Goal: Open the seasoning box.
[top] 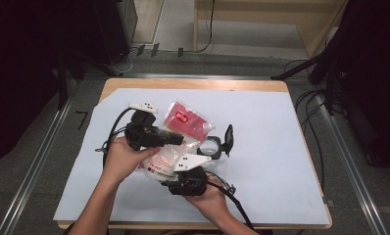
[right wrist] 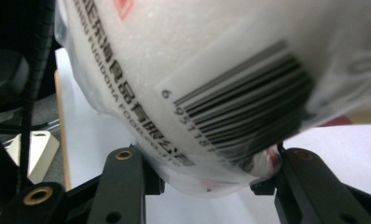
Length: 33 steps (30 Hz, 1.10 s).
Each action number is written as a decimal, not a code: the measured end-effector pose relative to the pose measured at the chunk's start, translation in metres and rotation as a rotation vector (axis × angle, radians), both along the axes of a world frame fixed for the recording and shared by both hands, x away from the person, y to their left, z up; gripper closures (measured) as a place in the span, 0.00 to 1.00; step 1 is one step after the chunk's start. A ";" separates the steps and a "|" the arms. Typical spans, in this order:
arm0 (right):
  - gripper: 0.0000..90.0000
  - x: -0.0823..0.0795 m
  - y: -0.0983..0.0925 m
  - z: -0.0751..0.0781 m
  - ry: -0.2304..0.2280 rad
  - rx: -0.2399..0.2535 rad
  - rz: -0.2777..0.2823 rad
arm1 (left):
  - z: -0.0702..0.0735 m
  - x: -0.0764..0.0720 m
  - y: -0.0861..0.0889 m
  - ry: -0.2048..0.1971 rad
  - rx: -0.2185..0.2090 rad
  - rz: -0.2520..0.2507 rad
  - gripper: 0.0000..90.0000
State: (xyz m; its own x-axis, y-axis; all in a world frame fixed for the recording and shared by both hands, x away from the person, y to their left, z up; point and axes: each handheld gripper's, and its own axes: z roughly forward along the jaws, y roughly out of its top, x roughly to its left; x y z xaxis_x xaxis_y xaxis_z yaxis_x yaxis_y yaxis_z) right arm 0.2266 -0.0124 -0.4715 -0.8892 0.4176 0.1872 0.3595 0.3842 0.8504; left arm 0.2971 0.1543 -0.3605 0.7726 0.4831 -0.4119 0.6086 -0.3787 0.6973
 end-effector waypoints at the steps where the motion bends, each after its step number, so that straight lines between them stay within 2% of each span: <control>1: 0.65 0.000 0.001 0.000 0.000 0.002 0.005 | 0.000 0.000 -0.002 0.016 -0.001 0.000 0.90; 5: 0.65 -0.001 0.003 -0.001 0.013 -0.003 0.005 | -0.001 0.000 -0.005 0.033 0.023 0.004 0.91; 11: 0.63 -0.001 0.006 -0.002 0.024 -0.015 0.002 | -0.004 0.002 -0.008 0.081 0.017 0.026 0.92; 13: 0.61 -0.002 0.008 -0.003 0.027 -0.019 0.002 | -0.004 0.002 -0.010 0.085 0.029 0.036 0.90; 21: 0.62 -0.003 0.010 -0.002 0.045 -0.021 0.014 | -0.004 0.003 -0.011 0.101 0.027 0.043 0.84; 25: 0.61 -0.007 0.014 -0.001 0.033 -0.035 0.021 | -0.006 0.004 -0.012 0.123 0.020 0.042 0.83; 30: 0.66 -0.009 0.016 -0.001 0.038 -0.057 0.018 | -0.011 0.007 -0.016 0.154 0.029 0.042 0.81; 33: 0.66 -0.009 0.016 -0.002 0.051 -0.063 0.026 | -0.013 0.007 -0.018 0.154 0.032 0.036 0.78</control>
